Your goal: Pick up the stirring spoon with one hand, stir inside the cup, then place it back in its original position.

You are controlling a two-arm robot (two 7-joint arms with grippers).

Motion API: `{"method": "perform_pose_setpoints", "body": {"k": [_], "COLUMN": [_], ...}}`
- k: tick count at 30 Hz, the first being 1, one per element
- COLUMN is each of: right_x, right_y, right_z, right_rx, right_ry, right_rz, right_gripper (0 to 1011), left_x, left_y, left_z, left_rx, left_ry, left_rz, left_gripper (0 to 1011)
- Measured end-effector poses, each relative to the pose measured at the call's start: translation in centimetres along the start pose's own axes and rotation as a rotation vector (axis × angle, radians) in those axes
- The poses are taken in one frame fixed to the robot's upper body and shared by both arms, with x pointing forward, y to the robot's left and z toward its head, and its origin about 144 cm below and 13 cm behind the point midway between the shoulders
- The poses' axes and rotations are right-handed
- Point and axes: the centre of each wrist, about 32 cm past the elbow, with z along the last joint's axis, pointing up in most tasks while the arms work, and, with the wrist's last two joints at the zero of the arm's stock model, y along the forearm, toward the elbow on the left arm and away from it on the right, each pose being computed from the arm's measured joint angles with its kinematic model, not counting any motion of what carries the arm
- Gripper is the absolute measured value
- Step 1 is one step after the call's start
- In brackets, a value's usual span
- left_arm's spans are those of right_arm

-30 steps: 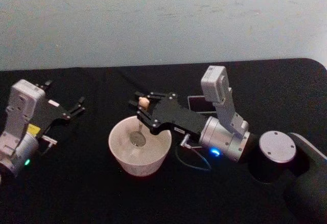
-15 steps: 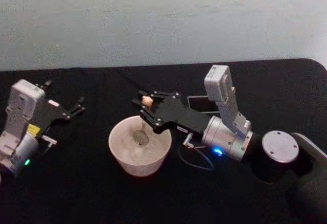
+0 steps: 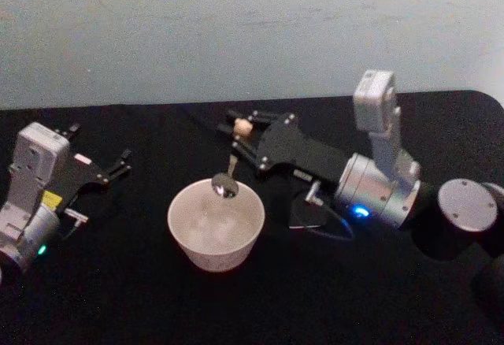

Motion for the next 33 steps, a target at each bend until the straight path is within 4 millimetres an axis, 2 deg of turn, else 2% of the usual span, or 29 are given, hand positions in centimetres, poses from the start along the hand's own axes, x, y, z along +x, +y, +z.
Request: {"method": "perform_pose_setpoints", "body": {"k": [9,16,28,33], "right_x": [1.3,1.8,1.4,1.1], "right_y": [-1.7,-3.5,-6.4,-7.1], "right_z": [3.2,4.6,5.0,5.0], "right_rx": [0.069,0.07,0.005,-0.015], "right_ry": [-0.051,-0.086,-0.099,-0.099], "right_rz": [-0.045,-0.107,-0.19,-0.205], "right_gripper": [212,212,212,212], "left_x": [0.0,0.0,0.0,0.0], "left_y": [0.0,0.0,0.0,0.0], "left_z": [0.0,0.0,0.0,0.0], "left_rx": [0.0,0.0,0.0,0.0], "left_ry": [0.0,0.0,0.0,0.0], "left_rz": [0.0,0.0,0.0,0.0], "left_gripper": [1002,1001,1001,1001]}}
